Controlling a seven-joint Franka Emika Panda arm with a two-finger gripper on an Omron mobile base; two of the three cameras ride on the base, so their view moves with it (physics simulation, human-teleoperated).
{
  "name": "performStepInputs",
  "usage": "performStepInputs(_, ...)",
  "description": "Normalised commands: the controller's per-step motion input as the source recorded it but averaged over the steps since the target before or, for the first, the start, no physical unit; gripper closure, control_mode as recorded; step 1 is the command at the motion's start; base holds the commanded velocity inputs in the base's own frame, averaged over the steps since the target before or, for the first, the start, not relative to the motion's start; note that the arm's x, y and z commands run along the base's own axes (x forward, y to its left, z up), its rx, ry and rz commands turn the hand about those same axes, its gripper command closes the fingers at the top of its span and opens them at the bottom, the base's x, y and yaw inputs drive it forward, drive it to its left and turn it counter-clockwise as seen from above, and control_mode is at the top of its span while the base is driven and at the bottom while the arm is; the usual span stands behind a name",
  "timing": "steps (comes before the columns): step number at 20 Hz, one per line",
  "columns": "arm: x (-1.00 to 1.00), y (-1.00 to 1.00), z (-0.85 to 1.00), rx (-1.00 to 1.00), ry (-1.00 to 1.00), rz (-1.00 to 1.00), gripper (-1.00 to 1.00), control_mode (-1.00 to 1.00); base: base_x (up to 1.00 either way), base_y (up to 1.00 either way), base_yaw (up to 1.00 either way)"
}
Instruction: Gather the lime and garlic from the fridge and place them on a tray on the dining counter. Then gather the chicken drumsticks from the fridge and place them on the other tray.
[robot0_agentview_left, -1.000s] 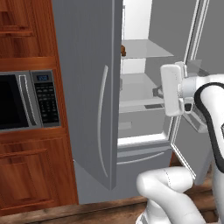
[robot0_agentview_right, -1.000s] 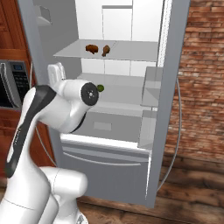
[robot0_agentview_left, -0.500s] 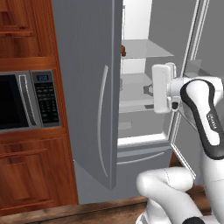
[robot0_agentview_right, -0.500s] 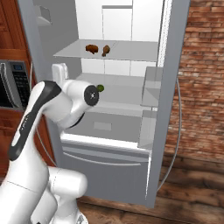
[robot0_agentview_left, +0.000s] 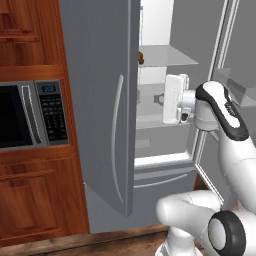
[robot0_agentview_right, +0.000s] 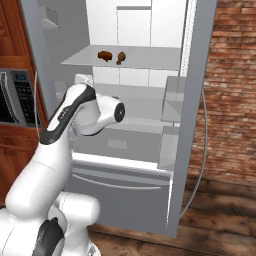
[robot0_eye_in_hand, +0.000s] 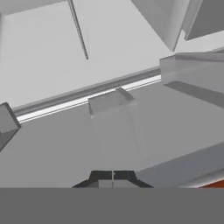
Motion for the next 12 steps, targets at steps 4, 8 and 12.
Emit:
performStepInputs(4, 0.54, 0.00, -0.13, 0.10, -0.01, 0.14, 1.00, -1.00, 0.00, 0.00, 0.00)
performStepInputs(8, 0.32, 0.00, 0.01, 0.03, -0.03, 0.14, 1.00, -1.00, 0.00, 0.00, 0.00)
performStepInputs(12, 0.13, 0.10, 0.00, 0.00, -0.01, 0.07, 1.00, -1.00, 0.00, 0.00, 0.00)
